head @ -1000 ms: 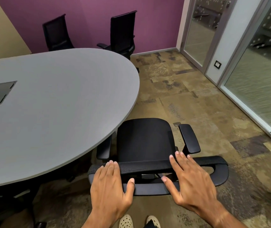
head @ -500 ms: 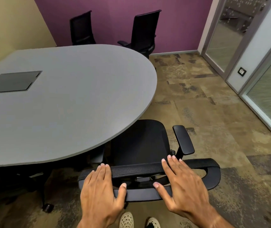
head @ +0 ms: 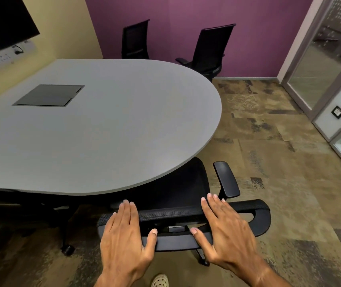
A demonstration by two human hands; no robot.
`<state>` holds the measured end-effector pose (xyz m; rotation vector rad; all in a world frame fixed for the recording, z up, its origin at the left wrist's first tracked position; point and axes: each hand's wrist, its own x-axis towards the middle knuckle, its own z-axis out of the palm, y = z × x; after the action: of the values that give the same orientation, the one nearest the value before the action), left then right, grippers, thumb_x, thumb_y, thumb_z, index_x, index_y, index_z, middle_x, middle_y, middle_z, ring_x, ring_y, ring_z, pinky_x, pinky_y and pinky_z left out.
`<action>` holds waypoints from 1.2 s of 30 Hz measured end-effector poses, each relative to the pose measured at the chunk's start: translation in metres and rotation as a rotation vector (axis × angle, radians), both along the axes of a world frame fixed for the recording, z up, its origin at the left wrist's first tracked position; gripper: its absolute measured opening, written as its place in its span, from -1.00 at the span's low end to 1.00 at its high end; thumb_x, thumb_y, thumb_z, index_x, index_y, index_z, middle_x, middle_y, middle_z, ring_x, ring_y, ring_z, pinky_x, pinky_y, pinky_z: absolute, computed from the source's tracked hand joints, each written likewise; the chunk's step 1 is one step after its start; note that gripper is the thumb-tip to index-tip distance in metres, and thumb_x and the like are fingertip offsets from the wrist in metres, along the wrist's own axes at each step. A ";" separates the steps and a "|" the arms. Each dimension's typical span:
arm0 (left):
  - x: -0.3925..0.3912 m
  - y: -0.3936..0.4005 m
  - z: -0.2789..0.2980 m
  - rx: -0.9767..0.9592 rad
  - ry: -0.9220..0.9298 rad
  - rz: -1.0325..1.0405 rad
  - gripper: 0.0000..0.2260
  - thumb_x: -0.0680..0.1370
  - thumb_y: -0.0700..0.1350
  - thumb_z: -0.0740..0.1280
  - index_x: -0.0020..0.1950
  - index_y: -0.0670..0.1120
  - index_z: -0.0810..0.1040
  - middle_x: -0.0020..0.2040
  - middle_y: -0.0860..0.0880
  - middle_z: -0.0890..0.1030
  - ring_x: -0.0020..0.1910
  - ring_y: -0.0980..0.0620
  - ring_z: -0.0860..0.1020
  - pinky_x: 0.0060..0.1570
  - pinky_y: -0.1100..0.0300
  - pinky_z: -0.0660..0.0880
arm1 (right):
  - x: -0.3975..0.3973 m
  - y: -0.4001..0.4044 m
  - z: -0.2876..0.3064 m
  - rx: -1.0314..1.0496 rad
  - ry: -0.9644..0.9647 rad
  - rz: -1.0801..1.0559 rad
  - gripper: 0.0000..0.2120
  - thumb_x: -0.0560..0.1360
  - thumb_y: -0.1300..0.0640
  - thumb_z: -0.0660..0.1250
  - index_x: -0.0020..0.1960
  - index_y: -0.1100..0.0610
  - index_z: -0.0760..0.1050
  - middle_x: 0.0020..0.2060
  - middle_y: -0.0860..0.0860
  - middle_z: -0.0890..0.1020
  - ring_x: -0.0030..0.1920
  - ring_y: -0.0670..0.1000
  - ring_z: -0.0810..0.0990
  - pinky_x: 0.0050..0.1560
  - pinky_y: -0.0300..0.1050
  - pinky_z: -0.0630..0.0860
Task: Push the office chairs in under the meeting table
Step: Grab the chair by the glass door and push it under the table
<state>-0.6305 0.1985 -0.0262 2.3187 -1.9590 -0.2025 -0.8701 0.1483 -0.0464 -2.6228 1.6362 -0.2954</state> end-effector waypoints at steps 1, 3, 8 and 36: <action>0.004 -0.001 0.000 -0.013 0.003 0.001 -0.15 0.45 0.31 -0.11 0.54 -0.26 0.17 0.55 -0.21 0.19 0.55 -0.09 0.17 0.50 0.06 0.04 | 0.004 -0.003 0.000 -0.003 -0.008 0.014 -0.23 0.57 -0.34 0.00 0.46 0.26 0.37 0.41 0.21 0.45 0.45 0.13 0.38 0.47 0.02 0.28; 0.011 -0.003 -0.001 -0.019 0.015 0.010 -0.13 0.42 0.34 -0.23 0.57 -0.21 -0.07 0.59 -0.16 -0.04 0.58 -0.02 -0.06 0.50 0.14 -0.20 | 0.012 -0.009 0.000 -0.010 -0.028 0.046 -0.21 0.57 -0.35 0.00 0.51 0.26 0.27 0.48 0.21 0.35 0.51 0.13 0.28 0.52 0.00 0.19; 0.020 -0.003 -0.006 -0.018 -0.004 0.054 -0.16 0.41 0.34 -0.33 0.54 -0.18 -0.25 0.59 -0.13 -0.18 0.58 0.00 -0.20 0.48 0.16 -0.32 | 0.024 -0.026 -0.002 -0.010 -0.031 0.106 -0.16 0.57 -0.36 -0.03 0.58 0.25 0.06 0.56 0.20 0.15 0.59 0.10 0.04 0.53 0.03 0.06; 0.079 -0.040 -0.010 -0.092 -0.040 0.086 -0.19 0.50 0.30 -0.08 0.52 -0.28 0.21 0.53 -0.23 0.22 0.54 -0.10 0.19 0.52 0.02 0.05 | 0.087 -0.081 -0.003 -0.027 -0.066 0.149 -0.18 0.57 -0.33 -0.04 0.55 0.31 0.14 0.52 0.27 0.22 0.56 0.17 0.14 0.54 0.10 0.12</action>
<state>-0.5515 0.1584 -0.0357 2.3599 -1.8394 -0.0584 -0.7833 0.0674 -0.0493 -2.7044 1.4184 -0.3953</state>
